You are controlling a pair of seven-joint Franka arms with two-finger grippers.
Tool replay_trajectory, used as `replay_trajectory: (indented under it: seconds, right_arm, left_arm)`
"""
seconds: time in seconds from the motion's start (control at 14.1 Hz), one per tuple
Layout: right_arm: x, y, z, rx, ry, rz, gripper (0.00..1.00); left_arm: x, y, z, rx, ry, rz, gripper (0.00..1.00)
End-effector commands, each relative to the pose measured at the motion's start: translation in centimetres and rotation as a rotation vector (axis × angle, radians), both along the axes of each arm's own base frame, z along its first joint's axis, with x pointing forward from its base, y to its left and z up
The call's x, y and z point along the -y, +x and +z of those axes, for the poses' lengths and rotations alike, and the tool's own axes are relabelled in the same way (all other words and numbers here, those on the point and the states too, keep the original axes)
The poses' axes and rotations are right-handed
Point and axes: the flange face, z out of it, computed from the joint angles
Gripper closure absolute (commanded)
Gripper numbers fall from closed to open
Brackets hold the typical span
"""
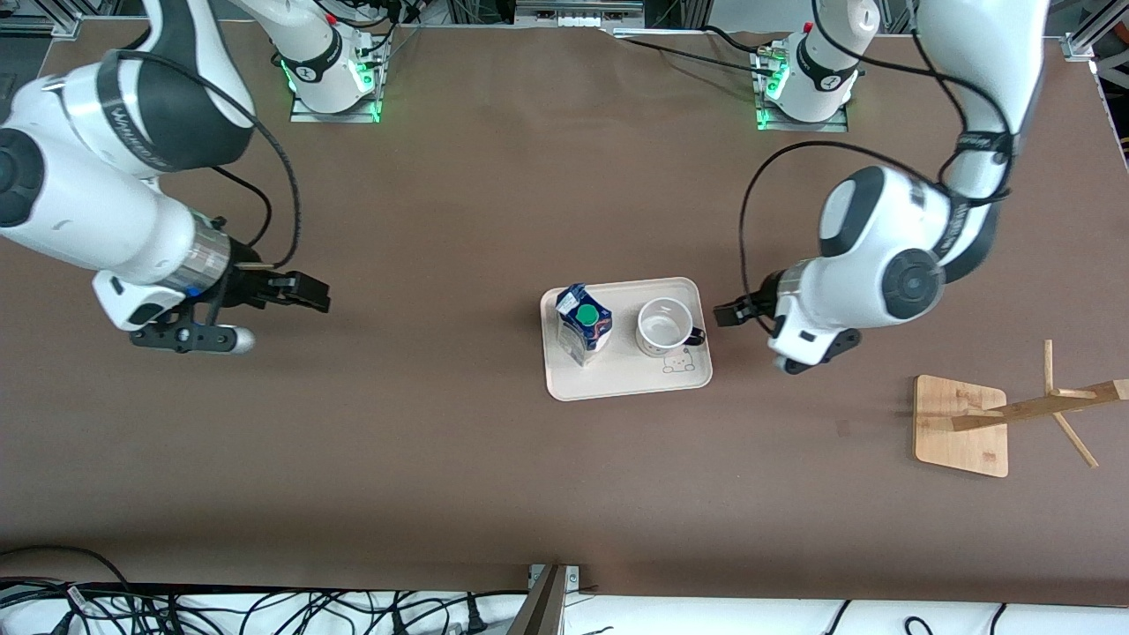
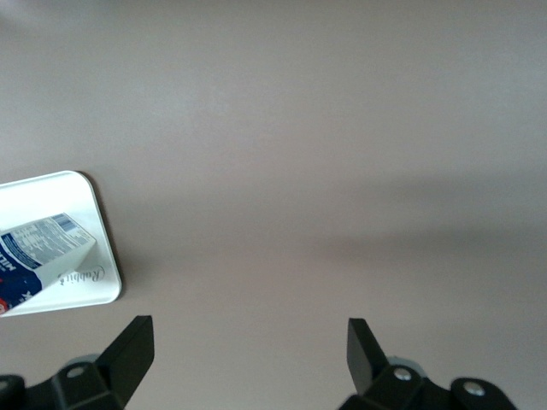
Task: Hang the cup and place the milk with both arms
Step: 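Reach the left gripper to the white mug while the right gripper approaches the carton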
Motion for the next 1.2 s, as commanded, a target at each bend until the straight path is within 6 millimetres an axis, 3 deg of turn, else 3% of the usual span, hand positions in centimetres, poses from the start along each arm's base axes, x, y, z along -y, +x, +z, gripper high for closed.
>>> replay_trajectory:
  seconds: [0.0, 0.14, 0.21, 0.43, 0.78, 0.92, 1.13]
  right_arm:
    - [-2.2, 0.0, -0.6, 0.0, 0.011, -0.018, 0.0]
    - [-3.6, -0.3, -1.2, -0.01, 0.008, 0.003, 0.0]
    - [-4.9, -0.7, -1.2, -0.009, 0.004, 0.024, 0.0]
    - [-5.9, -1.0, -1.8, -0.019, -0.005, 0.018, 0.0]
    - [-9.0, -1.5, -3.5, -0.028, -0.015, -0.01, 0.0]
    - [-10.4, -1.9, -3.6, -0.021, -0.014, -0.01, 0.0]
    - [-11.2, -2.1, -4.2, -0.028, -0.017, 0.0, 0.0]
  left_arm:
    - [3.0, 0.0, -3.3, -0.003, -0.012, 0.064, 0.0]
    - [4.6, -0.4, -5.1, -0.002, -0.012, 0.063, 0.0]
    - [4.8, -0.6, -5.8, -0.015, -0.009, 0.06, 0.0]
    - [4.7, -1.1, -7.5, -0.044, -0.001, 0.06, 0.0]
    - [4.7, -2.3, -8.4, -0.085, -0.013, 0.076, 0.01]
    - [5.2, -2.8, -8.6, -0.093, -0.014, 0.067, 0.14]
    - [5.3, -2.9, -8.8, -0.096, -0.014, 0.064, 0.44]
